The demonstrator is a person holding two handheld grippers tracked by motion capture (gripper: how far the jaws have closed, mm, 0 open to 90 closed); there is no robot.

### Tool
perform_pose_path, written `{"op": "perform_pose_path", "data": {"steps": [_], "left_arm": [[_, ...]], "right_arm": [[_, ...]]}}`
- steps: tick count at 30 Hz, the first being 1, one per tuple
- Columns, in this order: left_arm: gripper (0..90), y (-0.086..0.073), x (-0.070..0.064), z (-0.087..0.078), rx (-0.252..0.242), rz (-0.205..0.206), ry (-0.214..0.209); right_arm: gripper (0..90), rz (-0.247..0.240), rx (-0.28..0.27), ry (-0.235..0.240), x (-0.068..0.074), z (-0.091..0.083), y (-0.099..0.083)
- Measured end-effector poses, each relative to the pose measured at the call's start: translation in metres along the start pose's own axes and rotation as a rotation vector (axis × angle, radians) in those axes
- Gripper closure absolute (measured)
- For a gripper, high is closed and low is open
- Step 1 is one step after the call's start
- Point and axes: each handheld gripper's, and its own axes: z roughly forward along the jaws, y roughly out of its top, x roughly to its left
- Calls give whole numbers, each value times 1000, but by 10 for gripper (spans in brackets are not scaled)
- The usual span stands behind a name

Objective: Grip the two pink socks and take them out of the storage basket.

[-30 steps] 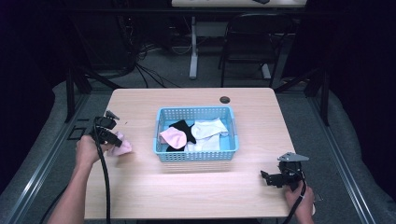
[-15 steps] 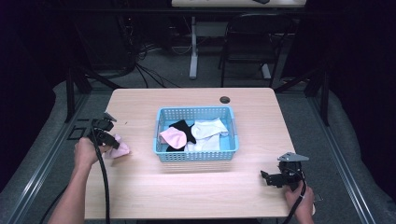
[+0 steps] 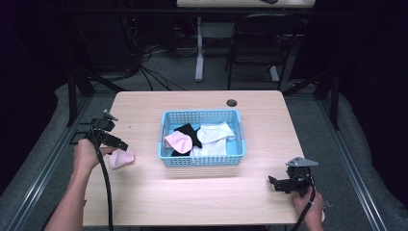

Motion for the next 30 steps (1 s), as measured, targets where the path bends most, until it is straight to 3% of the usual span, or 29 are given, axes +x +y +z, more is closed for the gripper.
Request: {"op": "perform_pose_path", "data": {"steps": [2,5,7,11,12,20,30], "left_arm": [[153,4,-8,-12,-21,25,9],[145,7,-15,-21,-40,40,0],[69,11,-22,-27,-47,56,4],[8,19,-38,-34,-59,96,3],[2,23,-45,-35,-66,123,4],[0,42,-75,-35,-83,196,-21],[1,60,-103,-32,-77,267,-32]], "right_arm": [[0,0,0,0,0,0,0],[0,0,0,0,0,0,0],[0,0,-1,0,0,0,0],[0,0,0,0,0,0,0],[0,0,0,0,0,0,0],[0,0,0,0,0,0,0],[0,0,0,0,0,0,0]]}}
